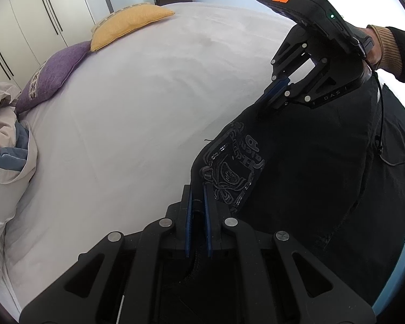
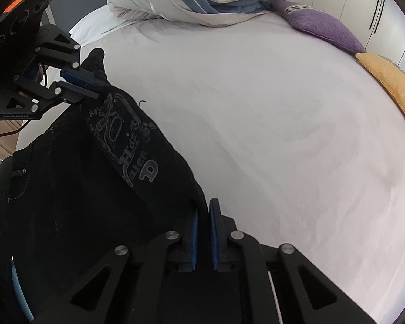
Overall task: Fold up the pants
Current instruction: 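Close the left gripper on the waistband while the right gripper grasps beside it, then lift the jeans by the waistband with both grippers, letting the legs hang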
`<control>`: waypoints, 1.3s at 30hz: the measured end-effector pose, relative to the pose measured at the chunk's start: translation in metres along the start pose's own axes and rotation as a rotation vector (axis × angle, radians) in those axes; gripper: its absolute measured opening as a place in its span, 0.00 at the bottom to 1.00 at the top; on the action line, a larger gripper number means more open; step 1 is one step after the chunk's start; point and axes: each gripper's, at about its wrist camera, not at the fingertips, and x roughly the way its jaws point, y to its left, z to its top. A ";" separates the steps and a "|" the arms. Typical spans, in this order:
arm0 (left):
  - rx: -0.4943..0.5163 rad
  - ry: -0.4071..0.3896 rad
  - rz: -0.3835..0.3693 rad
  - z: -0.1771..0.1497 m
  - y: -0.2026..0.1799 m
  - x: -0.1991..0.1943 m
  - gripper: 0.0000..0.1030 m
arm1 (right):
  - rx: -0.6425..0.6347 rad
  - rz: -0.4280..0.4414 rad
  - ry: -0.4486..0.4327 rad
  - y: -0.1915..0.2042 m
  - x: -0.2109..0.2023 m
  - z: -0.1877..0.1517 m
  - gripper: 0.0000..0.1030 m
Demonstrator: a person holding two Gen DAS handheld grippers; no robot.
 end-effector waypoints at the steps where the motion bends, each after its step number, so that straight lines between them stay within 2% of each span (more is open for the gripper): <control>1: -0.004 -0.003 0.000 0.000 -0.001 -0.001 0.06 | 0.006 0.000 -0.009 0.001 -0.004 0.000 0.08; 6: -0.023 -0.015 0.004 -0.003 -0.005 -0.011 0.06 | -0.001 -0.048 -0.043 0.017 -0.018 -0.002 0.04; 7: -0.031 -0.016 0.001 -0.001 -0.003 -0.012 0.06 | -0.032 -0.042 -0.065 0.021 -0.021 -0.002 0.04; 14: -0.084 -0.029 -0.012 -0.020 -0.017 -0.029 0.06 | -0.004 -0.052 -0.139 0.063 -0.024 0.005 0.04; 18: -0.095 -0.029 -0.026 -0.034 -0.033 -0.040 0.06 | 0.003 -0.018 -0.162 0.092 -0.023 0.006 0.04; 24: -0.082 -0.022 -0.042 -0.064 -0.060 -0.056 0.06 | -0.010 -0.004 -0.143 0.125 -0.024 -0.015 0.04; 30: -0.007 0.013 -0.046 -0.104 -0.101 -0.066 0.06 | -0.063 -0.023 -0.102 0.159 -0.027 -0.048 0.04; 36: 0.051 0.047 -0.035 -0.143 -0.135 -0.074 0.06 | -0.173 -0.102 -0.058 0.201 -0.030 -0.081 0.04; 39: 0.044 0.062 -0.033 -0.160 -0.144 -0.080 0.06 | -0.223 -0.125 -0.039 0.226 -0.032 -0.099 0.04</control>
